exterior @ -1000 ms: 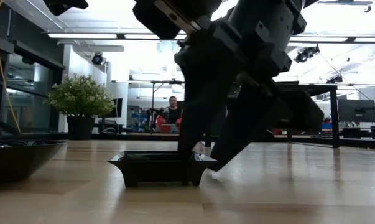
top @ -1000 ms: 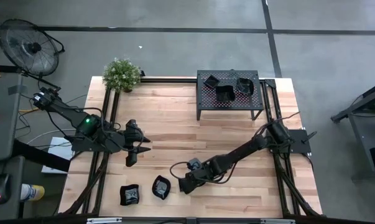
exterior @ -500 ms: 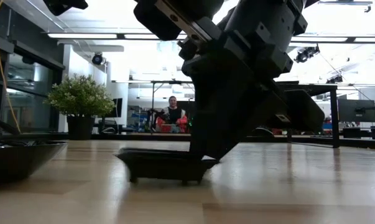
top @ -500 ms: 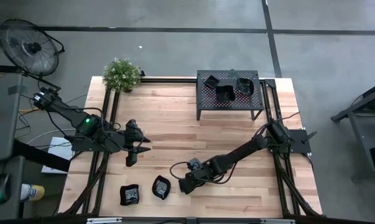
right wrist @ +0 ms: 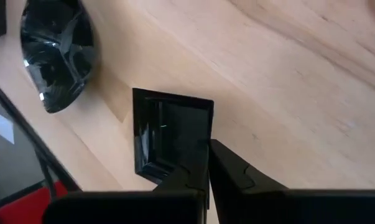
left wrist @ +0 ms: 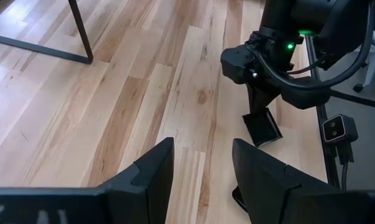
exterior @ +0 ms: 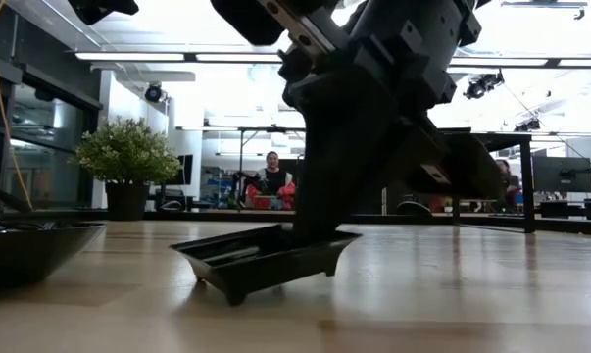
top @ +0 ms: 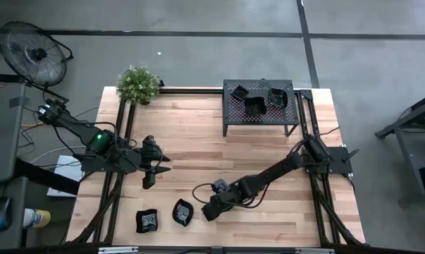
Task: Pick & Place Mini shaped plates
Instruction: Stack the black square plate on top of the black square plates on the shelf
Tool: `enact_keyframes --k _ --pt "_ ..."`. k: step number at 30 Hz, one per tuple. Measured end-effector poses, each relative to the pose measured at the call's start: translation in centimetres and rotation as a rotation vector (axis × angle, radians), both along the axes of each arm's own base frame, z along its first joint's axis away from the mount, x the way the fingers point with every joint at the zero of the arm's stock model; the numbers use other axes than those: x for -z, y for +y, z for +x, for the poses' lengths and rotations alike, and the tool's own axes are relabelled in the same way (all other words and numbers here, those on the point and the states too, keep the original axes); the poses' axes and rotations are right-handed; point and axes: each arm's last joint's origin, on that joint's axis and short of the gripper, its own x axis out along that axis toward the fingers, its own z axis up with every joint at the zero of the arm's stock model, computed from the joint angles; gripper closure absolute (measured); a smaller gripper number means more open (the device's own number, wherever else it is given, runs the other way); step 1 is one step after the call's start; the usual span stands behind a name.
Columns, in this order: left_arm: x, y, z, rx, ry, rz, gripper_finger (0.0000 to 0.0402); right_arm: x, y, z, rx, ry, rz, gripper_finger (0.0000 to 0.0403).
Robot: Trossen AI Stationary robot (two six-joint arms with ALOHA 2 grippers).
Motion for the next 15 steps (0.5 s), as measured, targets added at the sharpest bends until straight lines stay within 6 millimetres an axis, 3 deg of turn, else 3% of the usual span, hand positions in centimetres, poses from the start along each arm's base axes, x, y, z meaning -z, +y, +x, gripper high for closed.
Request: enact_keyframes --k 7,15 --pt "0.0 0.0 0.0 -0.001 -0.006 -0.003 0.0240 -1.5 -0.6 -0.2 -0.034 -0.017 -0.004 0.0402" --pt "-0.1 0.0 0.1 -0.021 -0.017 -0.001 0.0240 -3.8 -2.8 -0.4 -0.065 -0.026 -0.051 0.0402"
